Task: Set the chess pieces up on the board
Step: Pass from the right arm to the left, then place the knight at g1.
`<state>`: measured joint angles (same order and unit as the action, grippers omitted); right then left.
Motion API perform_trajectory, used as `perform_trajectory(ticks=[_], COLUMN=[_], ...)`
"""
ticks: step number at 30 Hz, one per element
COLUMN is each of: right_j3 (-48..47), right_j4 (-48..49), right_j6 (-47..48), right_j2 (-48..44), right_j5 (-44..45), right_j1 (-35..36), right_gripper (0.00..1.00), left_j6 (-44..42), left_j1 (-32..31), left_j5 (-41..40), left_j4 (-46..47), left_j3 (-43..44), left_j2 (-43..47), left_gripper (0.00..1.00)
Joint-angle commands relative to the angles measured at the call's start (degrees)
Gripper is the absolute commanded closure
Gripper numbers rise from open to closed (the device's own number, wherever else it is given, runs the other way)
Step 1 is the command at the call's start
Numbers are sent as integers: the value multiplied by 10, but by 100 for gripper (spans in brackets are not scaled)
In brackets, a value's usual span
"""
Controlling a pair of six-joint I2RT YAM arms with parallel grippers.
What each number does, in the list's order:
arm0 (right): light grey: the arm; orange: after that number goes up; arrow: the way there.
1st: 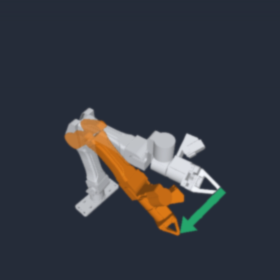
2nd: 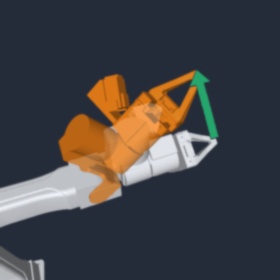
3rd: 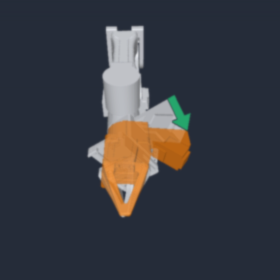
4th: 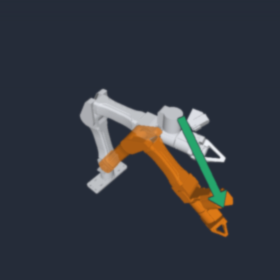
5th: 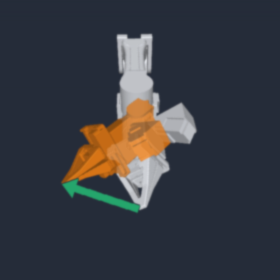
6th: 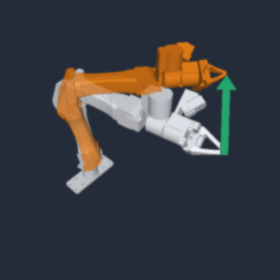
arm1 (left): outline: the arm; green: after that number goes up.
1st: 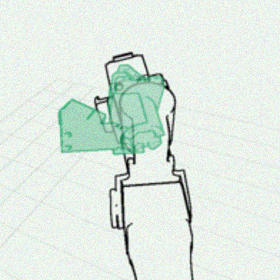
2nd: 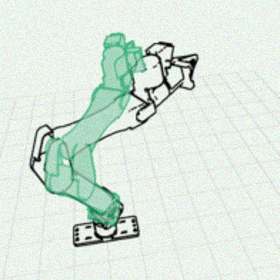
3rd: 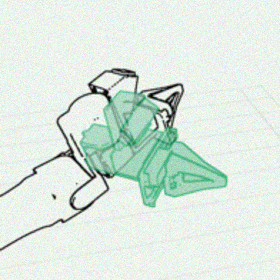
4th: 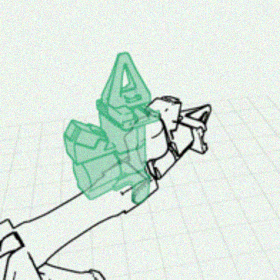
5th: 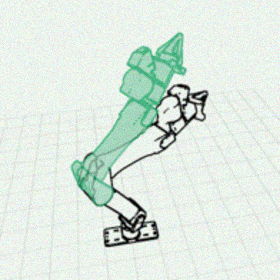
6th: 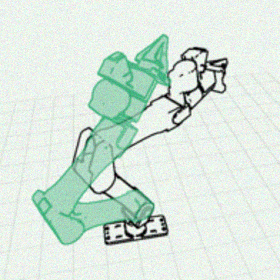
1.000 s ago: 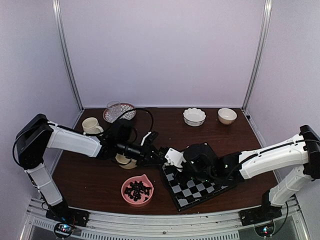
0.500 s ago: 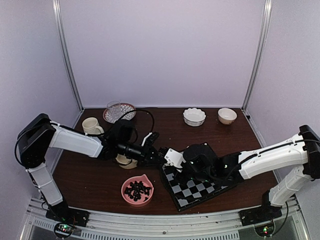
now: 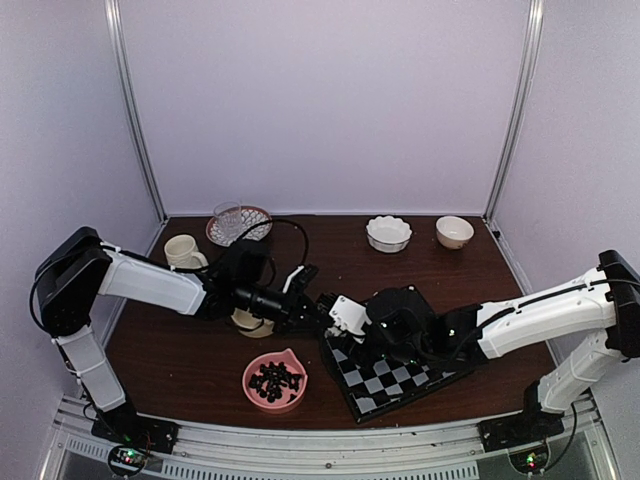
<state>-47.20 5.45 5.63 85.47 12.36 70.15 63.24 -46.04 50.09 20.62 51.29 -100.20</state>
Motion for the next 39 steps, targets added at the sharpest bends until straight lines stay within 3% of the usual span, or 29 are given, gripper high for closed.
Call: perform_trajectory(ticks=[1, 6, 13, 19, 23, 28, 39], right_j3=[10, 30, 60, 57, 47, 116, 213], right_j4=[15, 23, 40, 3, -33, 40, 120], right_j6=[-13, -23, -47, -124, -184, -214, -235], right_j2=[-21, -57, -115, -140, -158, -188, -246], right_j5=[16, 18, 32, 42, 19, 41, 78], right_j1=[3, 3, -9, -48, -88, -115, -138], right_gripper=[48, 42, 41, 41, 42, 41, 41], left_j6=[-48, -150, -293, -451, -507, -560, -626], left_j1=[9, 10, 9, -16, -26, -29, -44], left_j5=[-22, -78, -217, -380, -428, -441, -489], left_j4=[-43, -160, -322, -478, -471, -435, -476], left_j3=[12, 45, 102, 228, 262, 313, 403], left_j2=[5, 28, 61, 38, 11, -42, -119], left_gripper=[100, 100, 100, 100, 100, 100, 100])
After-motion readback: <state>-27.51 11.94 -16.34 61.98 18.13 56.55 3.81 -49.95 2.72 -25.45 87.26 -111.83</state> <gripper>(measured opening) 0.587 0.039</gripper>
